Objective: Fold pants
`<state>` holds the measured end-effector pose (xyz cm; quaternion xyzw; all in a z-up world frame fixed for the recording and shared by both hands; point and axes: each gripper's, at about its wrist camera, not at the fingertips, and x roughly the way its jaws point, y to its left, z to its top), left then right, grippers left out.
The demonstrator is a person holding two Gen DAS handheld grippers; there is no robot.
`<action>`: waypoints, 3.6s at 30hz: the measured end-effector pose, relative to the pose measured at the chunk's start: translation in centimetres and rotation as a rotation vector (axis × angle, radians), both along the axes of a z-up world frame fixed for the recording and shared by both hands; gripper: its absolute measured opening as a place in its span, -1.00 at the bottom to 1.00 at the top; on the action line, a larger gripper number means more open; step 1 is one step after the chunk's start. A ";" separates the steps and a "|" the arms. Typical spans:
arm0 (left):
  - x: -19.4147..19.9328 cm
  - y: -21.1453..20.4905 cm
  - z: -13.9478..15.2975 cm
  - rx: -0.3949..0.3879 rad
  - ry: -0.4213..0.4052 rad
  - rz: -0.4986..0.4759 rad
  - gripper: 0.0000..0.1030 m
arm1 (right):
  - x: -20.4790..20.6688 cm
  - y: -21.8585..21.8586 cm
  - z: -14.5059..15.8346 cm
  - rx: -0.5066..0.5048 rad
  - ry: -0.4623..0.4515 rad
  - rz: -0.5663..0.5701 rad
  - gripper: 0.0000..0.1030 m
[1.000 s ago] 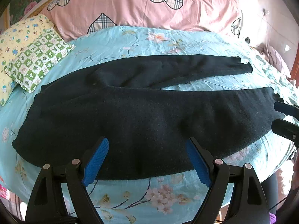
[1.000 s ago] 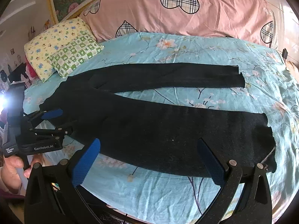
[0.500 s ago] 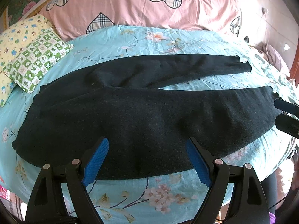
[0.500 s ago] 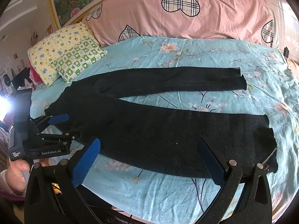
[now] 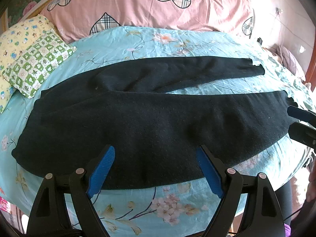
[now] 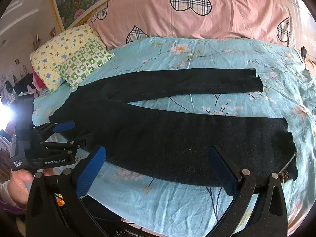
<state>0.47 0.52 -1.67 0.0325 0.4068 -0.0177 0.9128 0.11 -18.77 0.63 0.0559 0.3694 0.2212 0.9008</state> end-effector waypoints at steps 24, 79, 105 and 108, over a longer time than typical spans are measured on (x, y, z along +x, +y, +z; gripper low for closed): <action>0.8 -0.2 0.4 -0.023 0.030 -0.067 0.66 | 0.5 0.1 0.1 0.015 0.001 0.003 1.00; 31.0 -5.5 0.3 0.053 0.202 -0.589 0.66 | 24.9 -14.1 -0.8 0.070 0.185 -0.167 0.82; 25.3 -8.1 3.2 0.012 0.296 -0.739 -0.87 | 22.7 -15.2 1.9 0.109 0.095 -0.037 -0.77; 22.7 -7.8 4.0 -0.021 0.288 -0.721 -0.87 | 20.5 -15.7 2.7 0.116 0.051 0.000 -0.78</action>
